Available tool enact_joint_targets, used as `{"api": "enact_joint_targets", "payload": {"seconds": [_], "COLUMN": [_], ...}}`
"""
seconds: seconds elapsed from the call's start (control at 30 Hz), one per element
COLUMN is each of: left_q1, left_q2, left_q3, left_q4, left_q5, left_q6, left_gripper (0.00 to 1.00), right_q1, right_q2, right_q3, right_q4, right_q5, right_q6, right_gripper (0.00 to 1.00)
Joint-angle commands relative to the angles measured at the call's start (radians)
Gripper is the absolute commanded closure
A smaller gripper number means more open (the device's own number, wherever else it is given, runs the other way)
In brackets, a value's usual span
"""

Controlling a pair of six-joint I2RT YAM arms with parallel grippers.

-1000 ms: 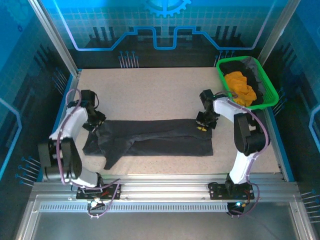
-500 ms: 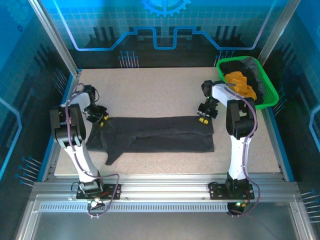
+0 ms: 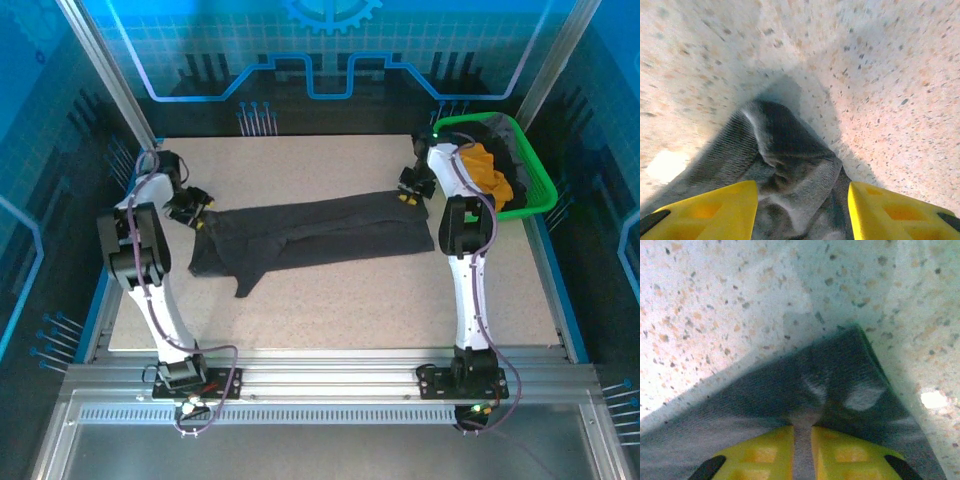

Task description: Fold and stack the t-shirts

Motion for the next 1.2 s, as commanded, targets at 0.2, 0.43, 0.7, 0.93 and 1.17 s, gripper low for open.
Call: {"api": "enact_joint_targets", "payload": {"seconds": [0.2, 0.43, 0.7, 0.93, 1.17], "left_q1": [0.012, 0.019, 0.093, 0.102, -0.001], "left_q2": [-0.074, 0.045, 0.08, -0.003, -0.312], "left_q3": [-0.154, -0.05, -0.007, 0.008, -0.16], "left_q4": [0.137, 0.08, 0.046, 0.024, 0.062], "left_q5": [0.073, 0.032, 0.018, 0.029, -0.05], "left_q6": [0.1, 0.121, 0.093, 0.121, 0.072], "left_gripper": [0.49, 0.67, 0.94, 0.64, 0.53], "right_q1": [0.075, 0.075, 0.041, 0.073, 0.145], "right_q2": [-0.249, -0.209, -0.186, -0.244, -0.424], "right_q3": [-0.33, -0.368, -0.386, -0.394, -0.449], "right_q4": [0.158, 0.117, 0.074, 0.121, 0.217], "right_q5": [-0.05, -0.001, 0.089, 0.078, 0.12], "right_q6": [-0.09, -0.069, -0.109, -0.194, -0.258], "right_gripper": [0.74, 0.74, 0.75, 0.74, 0.64]}}
